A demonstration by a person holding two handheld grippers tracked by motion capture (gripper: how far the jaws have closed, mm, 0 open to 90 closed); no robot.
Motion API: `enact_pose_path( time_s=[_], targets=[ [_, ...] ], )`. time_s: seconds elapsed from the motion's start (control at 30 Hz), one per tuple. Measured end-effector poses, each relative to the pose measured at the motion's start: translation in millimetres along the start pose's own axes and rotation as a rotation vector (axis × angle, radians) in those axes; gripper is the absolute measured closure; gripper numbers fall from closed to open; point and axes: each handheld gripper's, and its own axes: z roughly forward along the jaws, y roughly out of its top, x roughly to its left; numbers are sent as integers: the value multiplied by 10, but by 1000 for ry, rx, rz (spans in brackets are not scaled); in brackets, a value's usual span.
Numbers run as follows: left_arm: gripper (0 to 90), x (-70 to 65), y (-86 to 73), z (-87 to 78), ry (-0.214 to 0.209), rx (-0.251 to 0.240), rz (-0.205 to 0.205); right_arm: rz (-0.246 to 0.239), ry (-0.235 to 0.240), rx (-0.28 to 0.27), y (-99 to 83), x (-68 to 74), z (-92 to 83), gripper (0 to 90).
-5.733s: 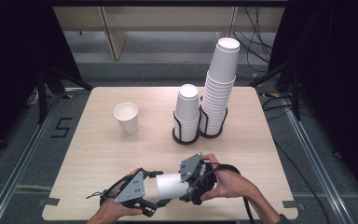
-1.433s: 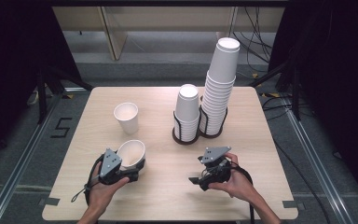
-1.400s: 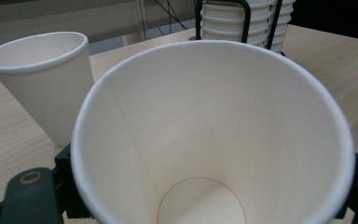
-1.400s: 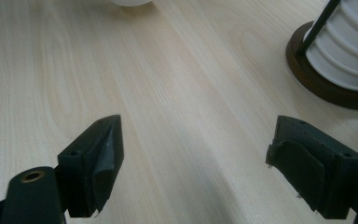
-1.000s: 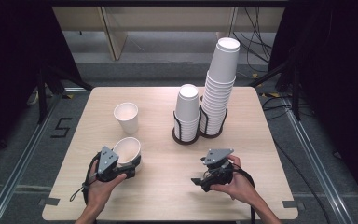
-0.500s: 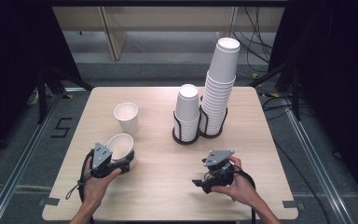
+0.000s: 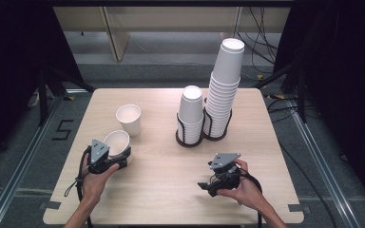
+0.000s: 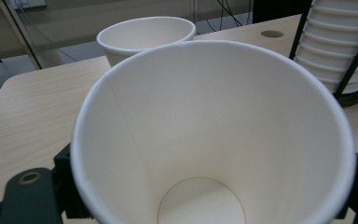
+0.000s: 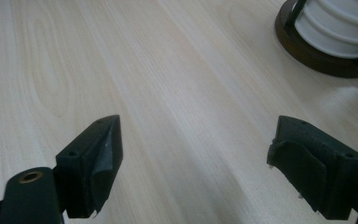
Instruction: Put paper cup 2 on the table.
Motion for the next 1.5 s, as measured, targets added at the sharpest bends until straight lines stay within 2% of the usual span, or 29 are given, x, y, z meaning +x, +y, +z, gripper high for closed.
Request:
enact_pose_path(
  time_s=[0.1,0.17,0.27,0.37,0.4,0.6,0.7,0.73,0.77,0.83,0.87,0.9,1.0,1.03,1.17,1.2,1.23,1.27,1.3,1.5],
  targets=[
    [163,70,4,19,19,7,-21,12,6,10,-2,7,3,173],
    [163,119,3,42,32,17,-15,22,8,9,0,11,0,173],
    [163,211,4,83,57,18,-26,23,3,2,-3,4,2,173],
    [162,278,25,115,68,28,-26,21,4,-8,-2,4,7,173],
    [162,300,33,131,66,31,-28,6,-4,-7,0,-5,7,173],
    [161,424,72,198,92,28,-41,15,14,2,2,-15,10,173],
    [162,489,105,234,102,25,-53,20,1,-10,-9,-38,18,173],
    [161,505,109,248,103,24,-55,22,4,4,-13,-42,3,173],
    [161,523,113,261,108,25,-55,14,0,-3,-17,-53,7,173],
    [161,558,125,282,118,28,-56,31,2,8,-23,-41,1,173],
    [161,573,128,294,125,27,-55,16,2,3,-23,-43,-5,173],
    [161,588,132,308,128,29,-51,28,-7,-5,-27,-27,-3,173],
    [161,632,146,356,131,30,-51,20,-4,-6,-24,-11,-8,173],
    [161,646,149,375,127,35,-51,33,-8,-4,-23,-1,-15,173],
    [160,700,160,429,137,39,-51,16,-5,6,-35,-31,-18,173],
    [159,711,160,442,141,42,-53,36,-8,3,-42,-27,-12,173],
    [160,723,154,461,143,40,-56,25,-8,-2,-46,-41,-3,173],
    [159,735,149,474,147,47,-57,29,-10,11,-45,-52,-12,173],
    [159,747,141,484,156,51,-56,43,-14,1,-52,-51,-10,173],
    [157,814,110,558,169,50,-61,29,-7,2,-44,-60,-31,173]
  ],
)
